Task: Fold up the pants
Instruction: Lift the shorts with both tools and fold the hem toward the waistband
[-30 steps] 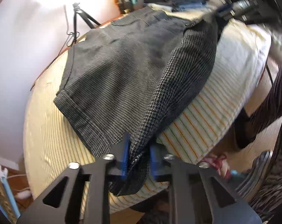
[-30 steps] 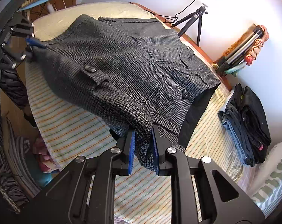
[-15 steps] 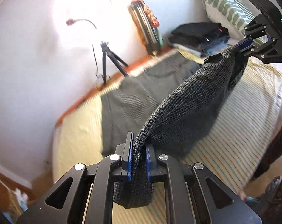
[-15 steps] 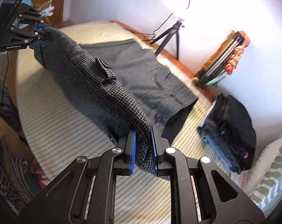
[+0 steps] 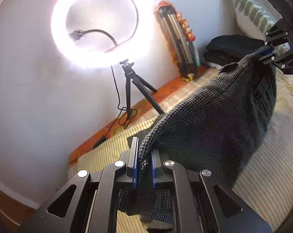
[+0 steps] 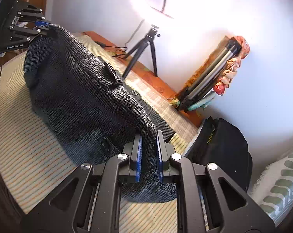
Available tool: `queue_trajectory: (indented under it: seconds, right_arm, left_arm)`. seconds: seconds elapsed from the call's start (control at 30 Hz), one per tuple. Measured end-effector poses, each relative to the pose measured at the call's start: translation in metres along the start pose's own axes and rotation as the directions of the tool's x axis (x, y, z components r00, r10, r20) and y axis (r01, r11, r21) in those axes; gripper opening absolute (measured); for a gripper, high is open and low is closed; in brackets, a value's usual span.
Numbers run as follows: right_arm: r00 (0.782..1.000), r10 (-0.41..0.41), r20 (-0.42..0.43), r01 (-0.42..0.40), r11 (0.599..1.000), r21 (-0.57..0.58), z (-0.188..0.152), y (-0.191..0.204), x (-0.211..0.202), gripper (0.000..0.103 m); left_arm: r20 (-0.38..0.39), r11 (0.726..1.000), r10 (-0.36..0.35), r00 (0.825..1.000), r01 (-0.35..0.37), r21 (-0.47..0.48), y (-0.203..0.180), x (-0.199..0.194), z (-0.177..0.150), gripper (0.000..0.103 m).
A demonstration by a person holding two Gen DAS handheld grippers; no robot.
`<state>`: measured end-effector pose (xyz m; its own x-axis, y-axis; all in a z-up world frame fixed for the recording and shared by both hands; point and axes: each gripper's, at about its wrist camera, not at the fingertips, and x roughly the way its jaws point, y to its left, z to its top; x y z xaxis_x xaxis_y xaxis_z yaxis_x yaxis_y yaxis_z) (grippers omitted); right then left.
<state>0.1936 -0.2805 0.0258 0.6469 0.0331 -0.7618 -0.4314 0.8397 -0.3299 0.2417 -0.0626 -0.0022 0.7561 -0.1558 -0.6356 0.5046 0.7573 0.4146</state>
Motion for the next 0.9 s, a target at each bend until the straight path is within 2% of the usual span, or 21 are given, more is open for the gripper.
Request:
queue_trajectory:
  seconds: [0.23, 0.63, 0.77, 0.83, 0.9]
  right_arm:
    - [0.998, 0.007, -0.06, -0.006, 1.0, 0.017, 0.019, -0.026, 0.066, 0.013]
    - [0.981, 0.059, -0.184, -0.053, 0.998, 0.038, 0.015, -0.036, 0.168, 0.013]
    - [0.974, 0.074, -0.214, -0.065, 0.997, 0.049, 0.012, -0.034, 0.189, 0.013]
    - [0.971, 0.086, -0.225, -0.073, 0.995, 0.067, 0.011, -0.035, 0.196, 0.013]
    - [0.969, 0.095, -0.23, -0.08, 0.994, 0.077, 0.011, -0.036, 0.199, 0.013]
  left_arm:
    - [-0.065, 0.999, -0.033, 0.997, 0.034, 0.012, 0.013, 0.064, 0.013, 0.009]
    - [-0.184, 0.997, -0.053, 0.981, 0.063, 0.047, 0.01, 0.152, 0.0, 0.01]
    - [-0.219, 0.997, -0.054, 0.974, 0.066, 0.048, 0.011, 0.173, -0.004, 0.018]
    - [-0.224, 0.997, -0.061, 0.973, 0.07, 0.031, 0.013, 0.179, -0.001, 0.025]
    - [-0.218, 0.999, -0.049, 0.975, 0.052, 0.007, 0.023, 0.178, -0.001, 0.041]
